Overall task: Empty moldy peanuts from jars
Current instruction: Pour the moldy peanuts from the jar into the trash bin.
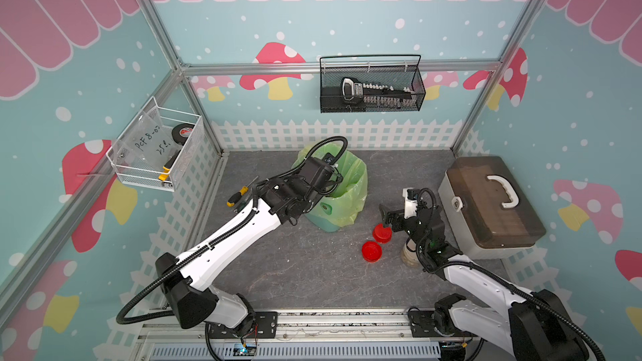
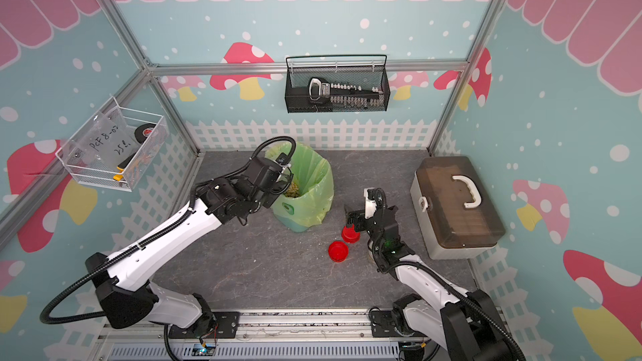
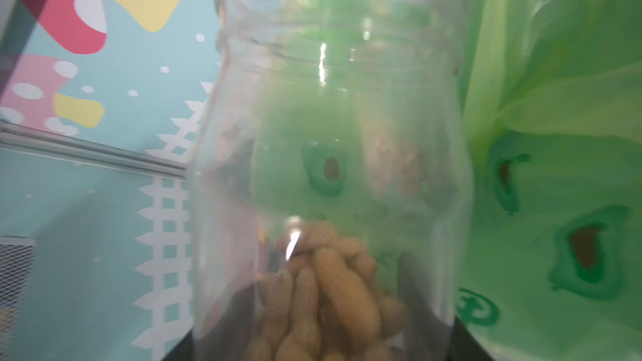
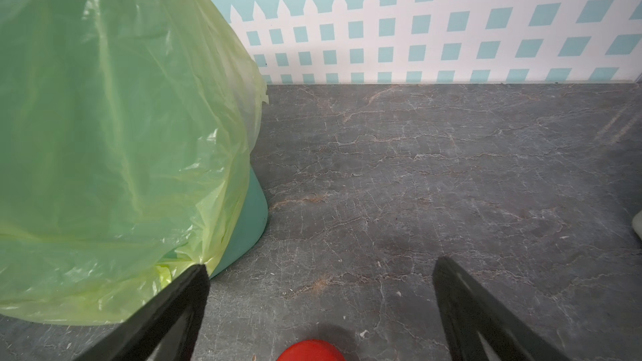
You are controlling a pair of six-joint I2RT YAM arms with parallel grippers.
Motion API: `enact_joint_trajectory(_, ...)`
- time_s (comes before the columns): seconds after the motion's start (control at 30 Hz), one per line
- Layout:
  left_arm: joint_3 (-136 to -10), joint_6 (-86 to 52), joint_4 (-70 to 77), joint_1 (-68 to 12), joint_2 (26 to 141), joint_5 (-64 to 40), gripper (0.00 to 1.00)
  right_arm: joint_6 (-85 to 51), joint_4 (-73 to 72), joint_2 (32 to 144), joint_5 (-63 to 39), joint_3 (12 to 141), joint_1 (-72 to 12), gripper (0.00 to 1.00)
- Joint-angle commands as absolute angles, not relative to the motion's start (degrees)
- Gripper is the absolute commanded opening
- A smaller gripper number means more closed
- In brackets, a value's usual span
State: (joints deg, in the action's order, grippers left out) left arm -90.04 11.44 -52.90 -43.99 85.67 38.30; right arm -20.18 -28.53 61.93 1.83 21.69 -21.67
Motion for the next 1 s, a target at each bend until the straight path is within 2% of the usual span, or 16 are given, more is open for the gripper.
enact_joint_trajectory(0.0,-92.9,18.8,-55.7,-43.8,87.5,47.1,0.33,-20.7,-30.3,61.8,0.9,21.3,-21.1,0.99)
enact_joint_trajectory(0.43,-95.6,38.5,-48.2,-43.8,92.1,59.9,0.33,-21.3,-31.1,61.7,0.1,20.8,-20.5,0.99)
enact_joint_trajectory(0.77,-92.1,54.2,-43.7,-44.4,89.2,62.3,0.3,-21.5,-31.4,61.6,0.0,20.5,-20.3,0.99)
enact_joint_trajectory(0.97,-92.8,57.5,-43.5,-45.1,88.5,62.7,0.29,-21.6,-31.7,61.1,0.0,20.1,-20.1,0.99)
